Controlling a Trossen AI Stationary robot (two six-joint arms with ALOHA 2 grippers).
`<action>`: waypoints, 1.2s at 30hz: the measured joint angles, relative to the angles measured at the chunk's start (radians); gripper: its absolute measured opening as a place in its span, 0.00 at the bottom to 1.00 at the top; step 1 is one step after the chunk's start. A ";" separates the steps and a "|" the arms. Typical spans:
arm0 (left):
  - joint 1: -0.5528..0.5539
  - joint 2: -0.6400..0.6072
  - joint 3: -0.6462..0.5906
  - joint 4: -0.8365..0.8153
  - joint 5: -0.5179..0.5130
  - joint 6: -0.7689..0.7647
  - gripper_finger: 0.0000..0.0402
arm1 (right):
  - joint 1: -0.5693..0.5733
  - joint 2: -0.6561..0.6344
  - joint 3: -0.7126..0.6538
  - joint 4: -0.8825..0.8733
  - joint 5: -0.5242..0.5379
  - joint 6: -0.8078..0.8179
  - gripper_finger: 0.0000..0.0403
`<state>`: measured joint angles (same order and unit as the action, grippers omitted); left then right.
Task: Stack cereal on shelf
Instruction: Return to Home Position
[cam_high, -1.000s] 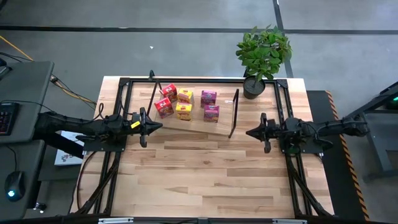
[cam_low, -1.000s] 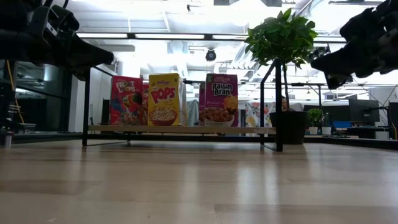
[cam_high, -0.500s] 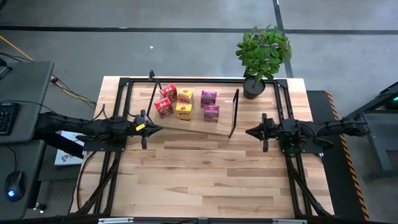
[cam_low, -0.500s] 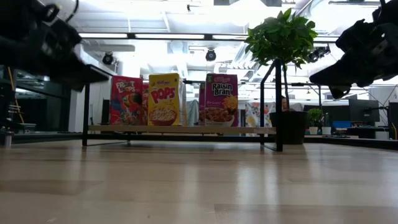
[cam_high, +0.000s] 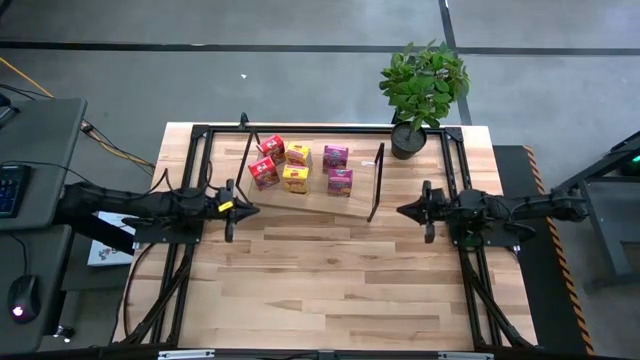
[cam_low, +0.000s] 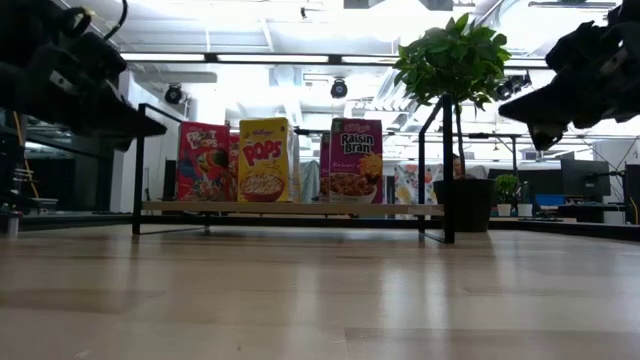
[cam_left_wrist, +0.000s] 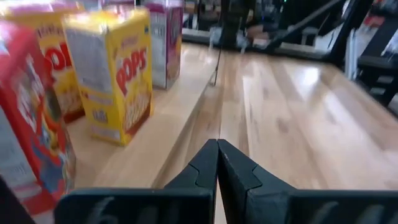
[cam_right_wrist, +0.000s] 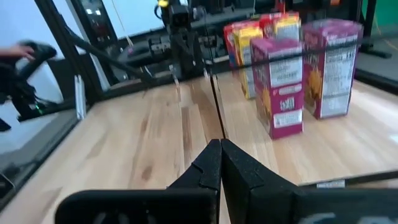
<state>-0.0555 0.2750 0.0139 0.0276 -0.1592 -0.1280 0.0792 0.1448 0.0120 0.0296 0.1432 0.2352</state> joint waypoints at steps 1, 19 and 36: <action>0.000 -0.017 0.000 0.001 0.000 0.000 0.00 | 0.000 -0.020 0.000 0.000 -0.001 0.000 0.00; -0.015 -0.271 -0.002 0.006 0.002 0.000 0.00 | -0.001 -0.145 -0.002 0.009 -0.003 0.000 0.00; -0.019 -0.260 -0.002 0.006 0.001 0.000 0.00 | -0.001 -0.138 -0.002 0.011 -0.003 0.000 0.00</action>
<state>-0.0750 0.0147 0.0120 0.0337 -0.1585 -0.1276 0.0786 0.0071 0.0095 0.0401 0.1398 0.2352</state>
